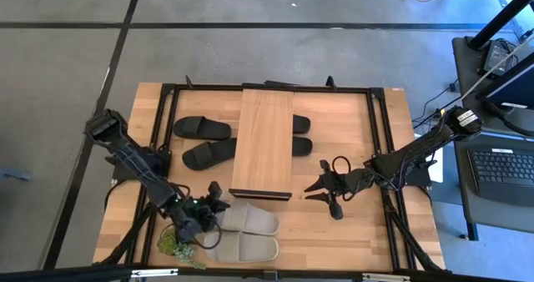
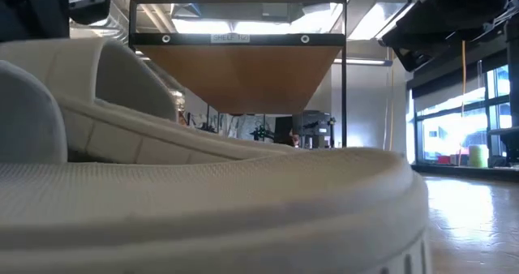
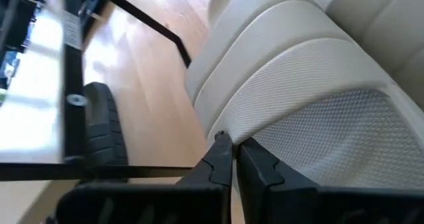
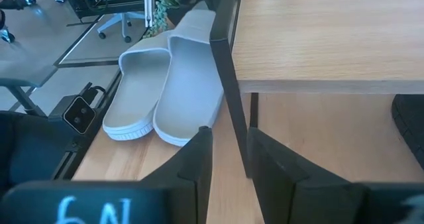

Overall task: Pick and place slides into the shelf
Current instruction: Put the top gray slide on the shelf

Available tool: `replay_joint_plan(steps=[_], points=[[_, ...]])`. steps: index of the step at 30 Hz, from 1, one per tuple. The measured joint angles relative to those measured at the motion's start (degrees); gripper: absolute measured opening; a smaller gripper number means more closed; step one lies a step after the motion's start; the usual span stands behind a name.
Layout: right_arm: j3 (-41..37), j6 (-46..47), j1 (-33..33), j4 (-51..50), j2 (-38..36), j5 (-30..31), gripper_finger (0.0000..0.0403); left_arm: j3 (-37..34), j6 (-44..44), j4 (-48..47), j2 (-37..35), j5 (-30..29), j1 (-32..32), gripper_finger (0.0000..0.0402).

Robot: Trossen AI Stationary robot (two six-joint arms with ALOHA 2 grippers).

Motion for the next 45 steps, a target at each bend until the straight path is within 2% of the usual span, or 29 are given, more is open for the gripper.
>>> replay_joint_plan(steps=[6, 12, 19, 25, 31, 35, 38, 42, 45], points=[[0.0, 0.24, 0.0, -0.01, 0.0, -0.02, 0.0097, 0.75, 0.39, -0.57, -1.68, -0.55, -0.23, 0.0001], [0.0, 0.18, 0.0, -0.02, 0.0, -0.02, 0.0097, 3.96, 4.4, -2.06, -1.71, -1.16, -0.83, 0.0001], [0.0, 0.07, 0.0, -0.04, 0.0, -0.02, 0.0097, 8.51, 4.89, -7.07, -1.71, -1.73, -1.57, 0.0], [0.0, 0.07, 0.0, -0.04, 0.0, -0.02, 0.0097, 13.79, 4.92, -11.48, -1.71, -1.15, -1.79, 0.0], [0.0, 0.05, 0.0, -0.04, 0.0, -0.02, 0.0097, 21.9, 4.95, -16.87, -1.71, 0.04, -3.34, 0.0], [0.0, 0.05, 0.0, -0.07, 0.0, -0.02, 0.0097, 26.75, 6.92, -19.01, -1.73, -3.14, -4.41, 0.0], [0.0, 0.11, 0.0, -0.07, -0.01, -0.03, 0.0097, 29.45, 11.68, -19.76, -1.73, -6.33, -4.1, 0.0], [0.0, 0.11, 0.0, -0.04, -0.01, -0.04, 0.0097, 33.05, 15.66, -24.11, -1.74, -9.1, -1.77, 0.0], [0.0, 0.07, 0.0, -0.02, -0.01, -0.05, 0.0097, 34.56, 16.98, -26.63, -2.64, -8.84, 1.63, 0.0]])
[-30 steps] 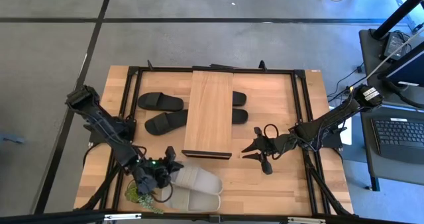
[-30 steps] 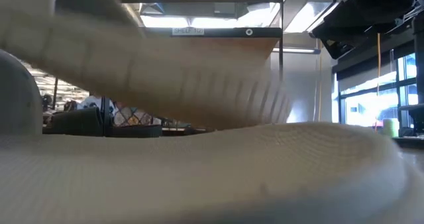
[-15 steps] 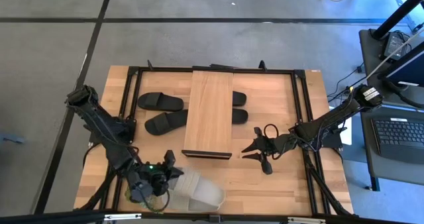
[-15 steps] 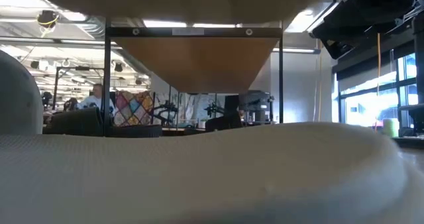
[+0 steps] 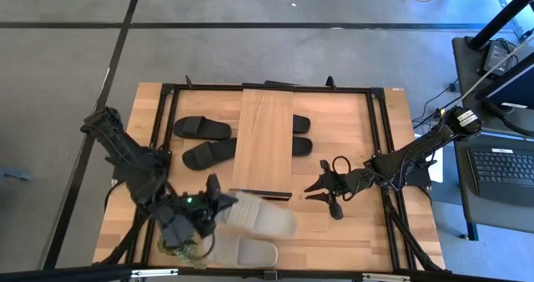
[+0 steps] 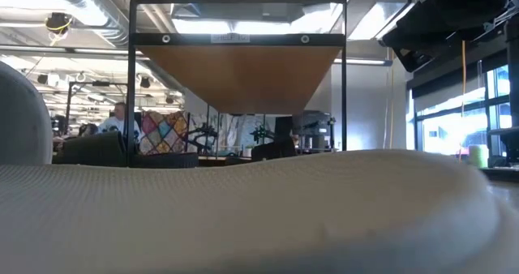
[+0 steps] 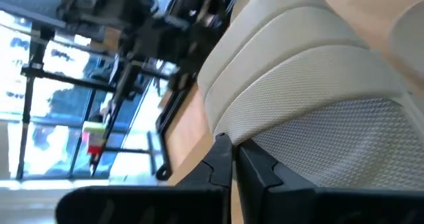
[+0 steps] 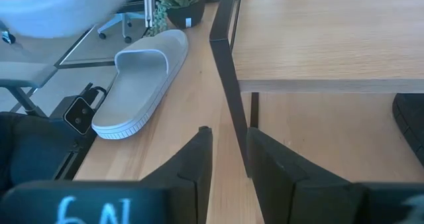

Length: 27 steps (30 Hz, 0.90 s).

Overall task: Pick and place slides into the shelf
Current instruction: Put the top gray slide on the shelf

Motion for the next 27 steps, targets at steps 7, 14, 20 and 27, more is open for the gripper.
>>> replay_joint_plan(steps=[7, 14, 20, 27], points=[[0.0, -0.02, 0.0, 0.33, 0.01, -0.04, 0.0097, 0.08, 7.29, 1.29, -5.83, 5.1, 10.71, 0.0], [0.01, -2.66, 0.0, 0.08, -0.01, -0.05, 0.0097, 0.08, 15.84, 2.62, -12.71, 16.08, 25.75, 0.0], [0.02, -6.86, 0.0, 0.06, -0.01, -0.04, 0.0097, 0.08, 24.13, 5.64, -15.56, 33.71, 42.32, 0.0], [0.02, -11.8, 0.0, 1.44, -0.01, 5.63, 0.0097, 0.06, 30.09, 9.68, -14.83, 55.86, 63.09, 0.0]])
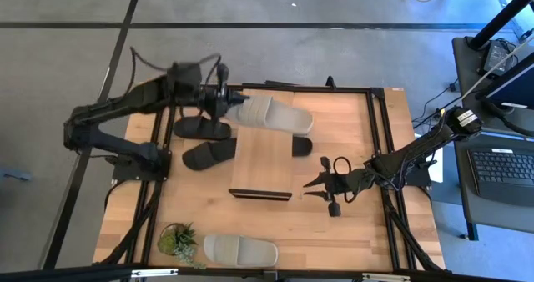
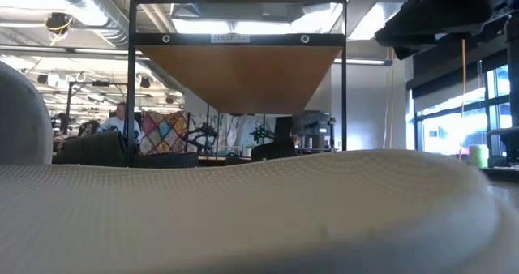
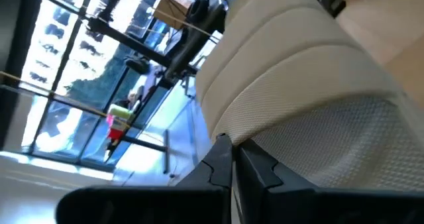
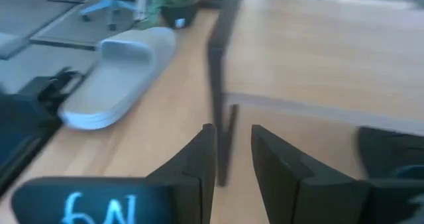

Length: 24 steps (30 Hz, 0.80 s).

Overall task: Pick and place slides into the shelf
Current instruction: Put the top gray slide on the shelf

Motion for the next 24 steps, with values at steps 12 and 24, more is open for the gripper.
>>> replay_joint_plan(steps=[12, 24], points=[[0.01, 1.83, -5.49, 0.23, 0.0, 4.25, 0.0097, -0.07, 3.0, 6.59, 12.55, 18.83, 17.18, 0.0], [0.02, 4.21, -5.64, -3.06, 0.0, 4.27, 0.0097, -0.07, 5.84, 10.48, 20.06, 22.06, 23.66, 0.0]])
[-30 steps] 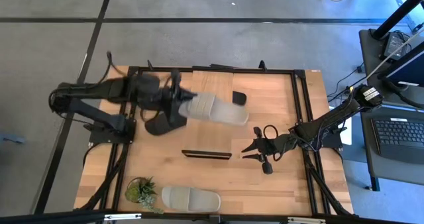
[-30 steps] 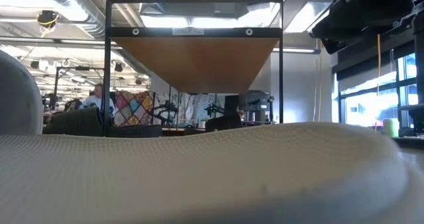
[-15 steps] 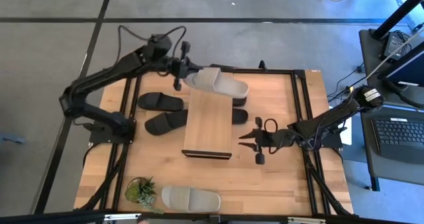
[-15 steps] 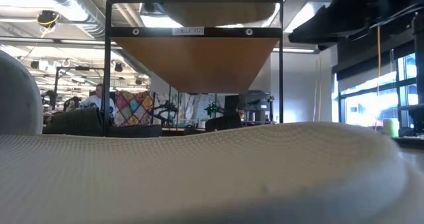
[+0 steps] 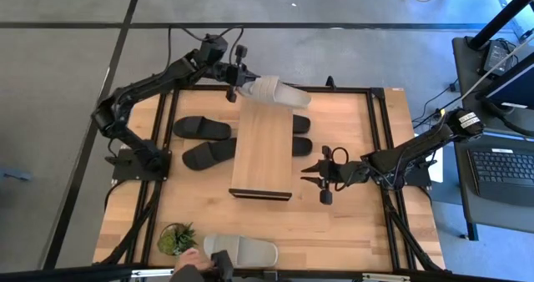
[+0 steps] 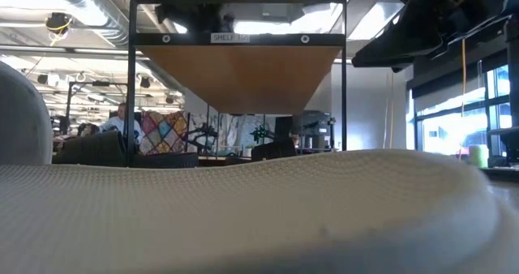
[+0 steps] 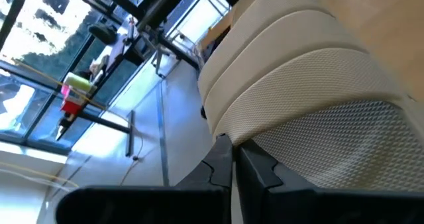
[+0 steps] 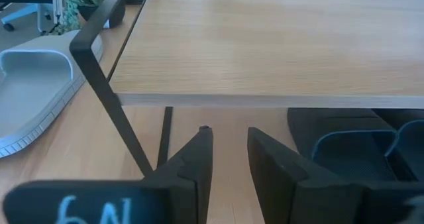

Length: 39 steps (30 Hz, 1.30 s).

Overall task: Pick and place slides into the shelf
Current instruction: Put the top gray slide on the shelf

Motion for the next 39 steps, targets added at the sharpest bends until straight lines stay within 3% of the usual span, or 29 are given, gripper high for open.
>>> replay_joint_plan(steps=[9, 14, 25, 29, 39], points=[[0.0, 3.62, 0.0, -0.09, 0.0, 0.01, 0.0097, -0.04, 1.51, 0.12, 0.17, -1.45, -0.04, 0.0], [0.0, 4.38, 0.0, -0.11, 0.0, 0.01, 0.0097, -3.44, 3.0, 1.57, 0.12, -1.62, -0.04, 0.0], [0.0, 4.37, -0.1, 0.71, 0.0, 1.91, 0.0097, -11.6, 4.6, 13.09, -0.49, -2.83, 0.61, 0.0], [0.0, 4.37, -0.12, 0.88, 0.0, 4.7, 0.0097, -12.3, 5.11, 13.44, -0.55, -5.72, 0.48, 0.0], [0.0, 4.47, -1.87, 0.94, 0.0, 4.73, 0.0097, -12.74, 4.2, 11.83, -0.49, -10.94, 0.57, 0.0]])
